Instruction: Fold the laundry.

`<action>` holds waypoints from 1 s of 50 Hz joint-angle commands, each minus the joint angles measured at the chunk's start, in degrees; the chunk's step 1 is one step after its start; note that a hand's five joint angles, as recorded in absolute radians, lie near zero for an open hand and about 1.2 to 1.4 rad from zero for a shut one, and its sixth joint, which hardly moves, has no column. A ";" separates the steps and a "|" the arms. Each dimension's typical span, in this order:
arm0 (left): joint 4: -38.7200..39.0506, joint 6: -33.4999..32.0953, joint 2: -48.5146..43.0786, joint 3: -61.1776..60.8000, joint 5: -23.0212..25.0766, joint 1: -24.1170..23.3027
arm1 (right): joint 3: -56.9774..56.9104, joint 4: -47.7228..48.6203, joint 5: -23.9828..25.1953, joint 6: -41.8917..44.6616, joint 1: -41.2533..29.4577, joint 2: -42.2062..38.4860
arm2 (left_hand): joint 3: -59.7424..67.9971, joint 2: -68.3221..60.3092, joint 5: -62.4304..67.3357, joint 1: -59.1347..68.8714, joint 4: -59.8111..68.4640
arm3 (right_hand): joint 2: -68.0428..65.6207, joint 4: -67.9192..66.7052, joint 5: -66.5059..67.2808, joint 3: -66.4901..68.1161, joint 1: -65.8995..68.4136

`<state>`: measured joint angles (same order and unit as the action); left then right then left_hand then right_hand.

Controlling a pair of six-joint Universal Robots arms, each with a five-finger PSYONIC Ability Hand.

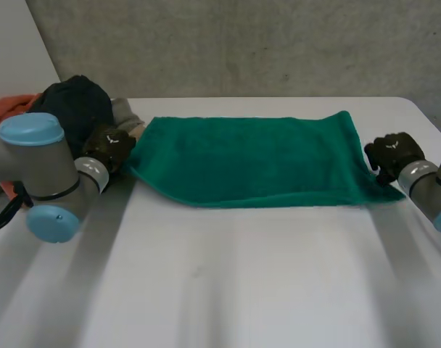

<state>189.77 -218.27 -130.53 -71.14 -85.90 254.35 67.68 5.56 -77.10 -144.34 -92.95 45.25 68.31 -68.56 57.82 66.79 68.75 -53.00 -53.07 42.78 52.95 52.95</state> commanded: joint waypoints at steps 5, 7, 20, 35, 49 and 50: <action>-2.47 -2.68 5.99 -5.68 1.26 -0.35 | 2.01 -6.79 4.23 -1.03 4.97 1.42 | 11.69 -11.44 12.18 13.21 11.25 | -27.00 -26.93 27.22 27.05 27.05; -3.26 -2.68 7.21 -6.47 1.27 -0.61 | 3.50 -7.14 7.38 -0.94 5.67 2.99 | 11.69 -11.44 12.18 13.21 11.25 | -27.00 -26.93 27.22 27.05 27.05; -4.58 -1.45 9.25 -3.31 1.00 -0.70 | 7.73 -16.02 11.71 -2.79 8.23 10.47 | 11.69 -11.44 12.18 13.21 11.25 | 19.45 19.51 -19.23 -19.39 -19.40; -14.60 0.21 0.46 11.71 -3.56 -1.05 | 12.83 -12.16 14.26 2.49 8.58 8.02 | 11.69 -11.44 12.18 13.21 11.25 | 15.75 15.82 -15.54 -15.70 -15.70; -19.88 1.53 -3.15 17.61 -5.24 -1.58 | 12.57 -5.30 15.05 2.49 7.96 5.29 | 11.69 -11.44 12.18 13.21 11.25 | 10.88 10.94 -10.66 -10.82 -10.82; -19.88 1.53 -3.24 17.78 -5.33 -1.58 | 12.56 -4.86 15.05 2.49 7.96 5.20 | 11.69 -11.44 12.18 13.21 11.25 | 10.71 10.77 -10.49 -10.65 -10.65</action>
<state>169.83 -217.17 -133.49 -54.05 -91.23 252.97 80.34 -1.70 -62.39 -141.65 -84.75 50.96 68.82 -68.79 57.82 66.79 68.99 -34.67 -35.11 25.33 35.24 34.55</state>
